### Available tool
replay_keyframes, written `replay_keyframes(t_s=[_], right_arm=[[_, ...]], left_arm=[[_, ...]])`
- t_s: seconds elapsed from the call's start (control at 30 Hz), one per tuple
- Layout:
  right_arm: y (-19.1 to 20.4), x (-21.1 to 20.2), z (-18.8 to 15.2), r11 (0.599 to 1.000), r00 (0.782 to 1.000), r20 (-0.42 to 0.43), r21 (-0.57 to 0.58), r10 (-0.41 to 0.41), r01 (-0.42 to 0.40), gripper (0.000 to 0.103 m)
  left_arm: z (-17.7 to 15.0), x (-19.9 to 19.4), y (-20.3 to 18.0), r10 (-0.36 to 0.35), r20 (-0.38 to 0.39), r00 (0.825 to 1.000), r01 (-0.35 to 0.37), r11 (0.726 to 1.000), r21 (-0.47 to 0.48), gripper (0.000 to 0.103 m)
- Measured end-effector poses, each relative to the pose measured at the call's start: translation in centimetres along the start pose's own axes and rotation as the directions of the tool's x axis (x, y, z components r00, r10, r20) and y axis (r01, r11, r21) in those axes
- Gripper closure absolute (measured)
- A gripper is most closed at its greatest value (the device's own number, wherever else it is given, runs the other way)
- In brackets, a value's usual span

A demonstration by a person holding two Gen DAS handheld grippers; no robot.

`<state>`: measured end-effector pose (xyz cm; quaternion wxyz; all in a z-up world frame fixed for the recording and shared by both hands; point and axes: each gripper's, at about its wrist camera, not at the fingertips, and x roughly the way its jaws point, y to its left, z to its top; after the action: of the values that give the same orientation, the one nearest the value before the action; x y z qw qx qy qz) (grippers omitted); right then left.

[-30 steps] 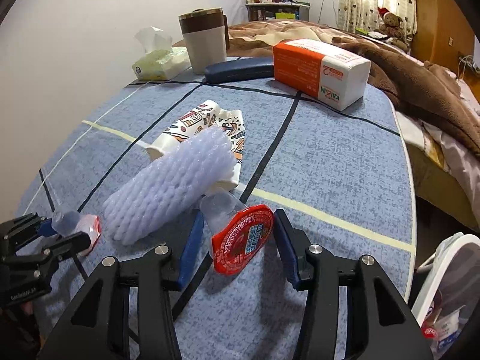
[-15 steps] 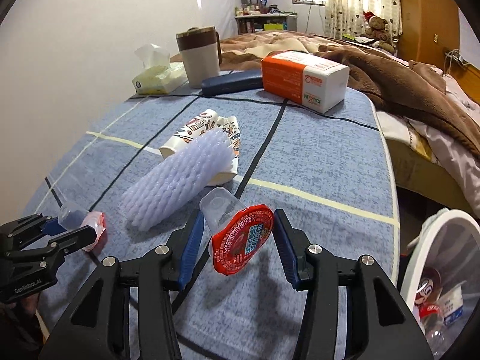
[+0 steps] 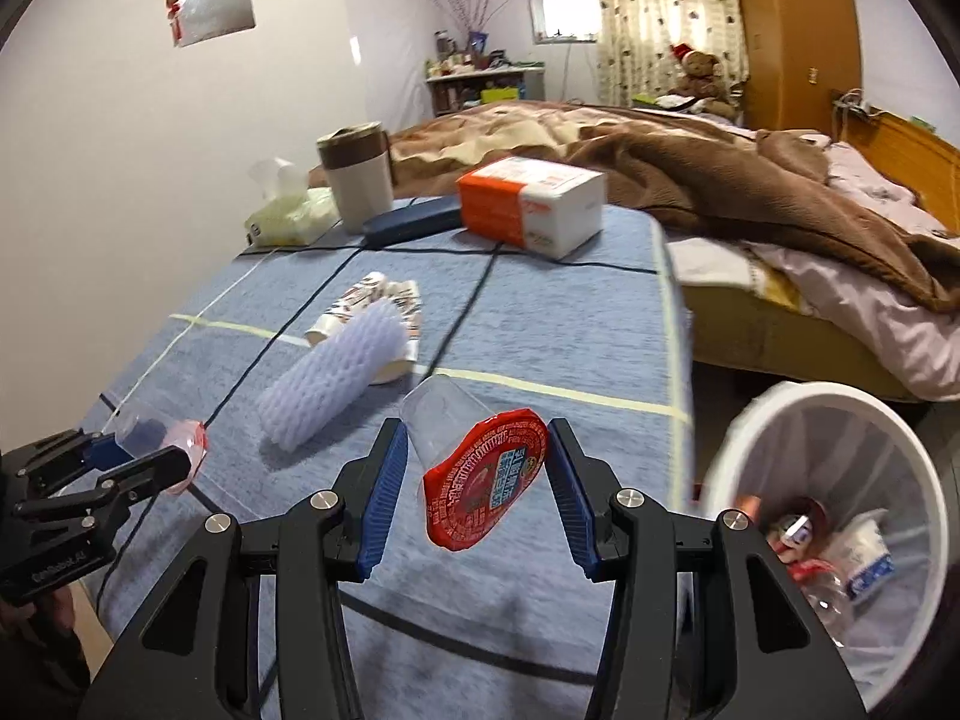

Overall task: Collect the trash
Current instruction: 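Carry the pink cup and red lid over the wastebasket with both grippers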

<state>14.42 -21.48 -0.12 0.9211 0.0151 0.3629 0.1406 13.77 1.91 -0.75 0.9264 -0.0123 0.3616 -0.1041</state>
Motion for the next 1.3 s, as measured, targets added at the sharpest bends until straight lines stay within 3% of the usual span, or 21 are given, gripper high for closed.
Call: replay_keyframes(t_s=[0.5, 0.97, 1.3], right_arm=[[-5.2, -5.7, -1.7, 0.987, 0.988, 0.088, 0.114, -0.126, 0.115, 0.054], [-10.9, -9.7, -3.7, 0.941, 0.954, 0.101, 0.221, -0.283, 0.256, 0.054], [-14.5, -10.5, -4.4, 0.895, 0.924, 0.065, 0.284, -0.376, 0.344, 0.054]], left_arm=[[2.3, -0.5, -7.8, -0.113, 0.042, 0.993, 0.106, 0.984, 0.141, 0.061], [3.6, 0.4, -16.0, -0.231, 0.035, 0.972, 0.214, 0.943, 0.254, 0.061], [5.1, 3.2, -21.3, -0.314, -0.020, 0.949, 0.306, 0.905, 0.296, 0.061]])
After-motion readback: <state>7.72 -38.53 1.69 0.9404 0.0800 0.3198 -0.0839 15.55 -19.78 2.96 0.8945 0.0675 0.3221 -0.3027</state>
